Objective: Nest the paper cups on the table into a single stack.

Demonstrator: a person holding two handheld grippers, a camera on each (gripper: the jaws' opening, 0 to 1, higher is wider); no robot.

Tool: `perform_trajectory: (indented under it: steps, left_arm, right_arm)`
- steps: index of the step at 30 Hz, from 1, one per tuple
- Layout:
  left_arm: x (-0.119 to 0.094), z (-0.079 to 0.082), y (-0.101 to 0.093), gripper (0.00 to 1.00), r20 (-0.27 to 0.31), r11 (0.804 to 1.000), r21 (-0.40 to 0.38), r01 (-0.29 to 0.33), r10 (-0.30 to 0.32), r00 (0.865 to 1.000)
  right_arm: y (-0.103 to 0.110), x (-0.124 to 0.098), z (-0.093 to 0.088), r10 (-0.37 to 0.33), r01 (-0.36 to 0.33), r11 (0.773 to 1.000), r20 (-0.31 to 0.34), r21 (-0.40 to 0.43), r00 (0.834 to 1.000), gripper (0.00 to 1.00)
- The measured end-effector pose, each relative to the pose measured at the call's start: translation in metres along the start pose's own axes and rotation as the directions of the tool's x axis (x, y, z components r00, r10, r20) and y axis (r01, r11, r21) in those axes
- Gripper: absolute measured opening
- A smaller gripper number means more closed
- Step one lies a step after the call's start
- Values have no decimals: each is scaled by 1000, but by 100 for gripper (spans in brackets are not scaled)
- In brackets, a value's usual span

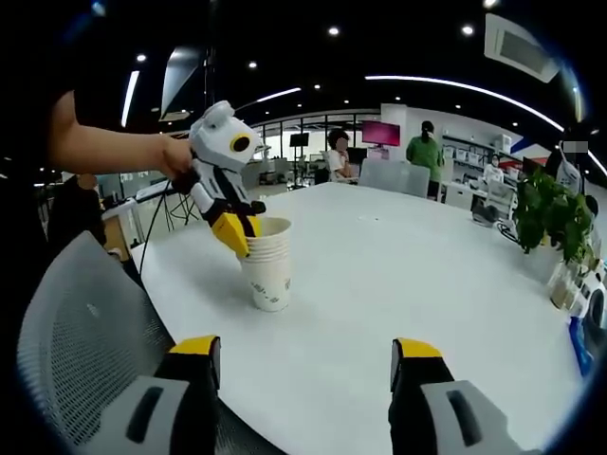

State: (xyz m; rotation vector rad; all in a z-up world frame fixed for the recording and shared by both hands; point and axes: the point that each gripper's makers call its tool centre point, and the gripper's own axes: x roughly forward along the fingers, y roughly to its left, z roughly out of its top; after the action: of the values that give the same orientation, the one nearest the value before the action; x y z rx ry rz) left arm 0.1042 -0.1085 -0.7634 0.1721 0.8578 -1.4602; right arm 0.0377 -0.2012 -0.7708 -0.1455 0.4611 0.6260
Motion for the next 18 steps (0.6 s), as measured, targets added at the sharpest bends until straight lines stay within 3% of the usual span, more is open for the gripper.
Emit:
perform_trajectory:
  steps: [18]
  left_arm:
    - [5,3,-10,5,-19,998,52,-31,32,999]
  right_arm:
    - [0,0,2,-2,2,1000,7,-1,1000,73]
